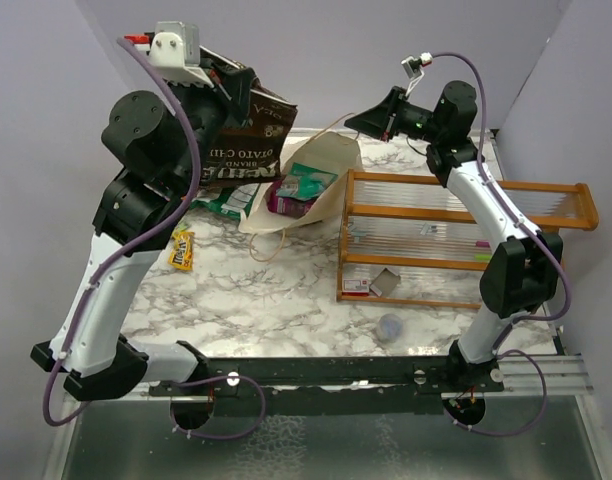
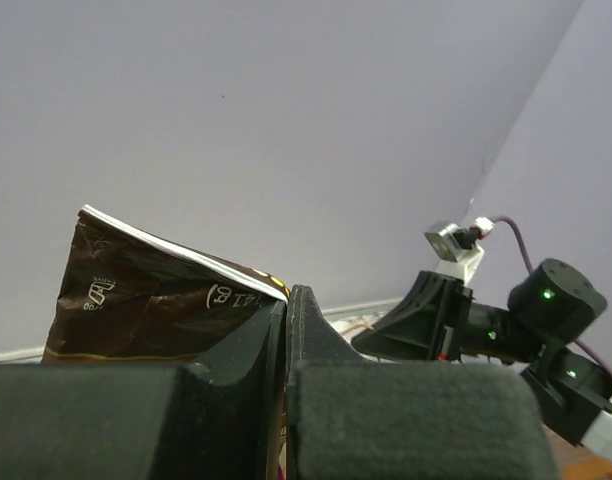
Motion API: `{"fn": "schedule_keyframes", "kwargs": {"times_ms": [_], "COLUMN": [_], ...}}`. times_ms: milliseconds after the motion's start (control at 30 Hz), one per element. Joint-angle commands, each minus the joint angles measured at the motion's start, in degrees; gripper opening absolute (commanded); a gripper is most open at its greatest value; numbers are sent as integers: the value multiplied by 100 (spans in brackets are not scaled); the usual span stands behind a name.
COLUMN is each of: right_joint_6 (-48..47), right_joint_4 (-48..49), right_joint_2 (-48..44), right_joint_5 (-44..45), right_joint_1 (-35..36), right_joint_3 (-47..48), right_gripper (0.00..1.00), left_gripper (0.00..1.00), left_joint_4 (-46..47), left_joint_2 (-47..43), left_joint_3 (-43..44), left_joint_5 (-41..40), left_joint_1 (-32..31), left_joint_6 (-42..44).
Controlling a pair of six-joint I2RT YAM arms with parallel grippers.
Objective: Take the snacks out of the paper bag
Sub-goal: Take out the snack from the paper bag, then place the snack at the center of the board.
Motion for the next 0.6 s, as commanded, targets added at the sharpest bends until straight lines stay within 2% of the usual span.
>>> {"fn": "schedule_keyframes", "kwargs": {"times_ms": [0, 100, 233, 567], "right_joint_6": [-154, -163, -126, -265], "right_joint_4": [-65, -80, -49, -257], "right_joint_2": [-86, -170, -228, -455], "right_joint_5": [52, 85, 73, 119], "right_joint_1": [-13, -15, -17, -38], "right_joint_3": [167, 156, 117, 89], "right_gripper": [1, 1, 1, 1], "left_gripper": [0, 0, 0, 0], "left_joint_4": [6, -34, -16, 1199], "left_joint_2": [531, 946, 1690, 3211], "left_joint_3": [592, 1068, 1855, 2492], "left_joint_5": [-436, 81, 433, 1824], "left_joint_1": [252, 980, 1518, 2697], "left_joint_6": [588, 487, 342, -445]}}
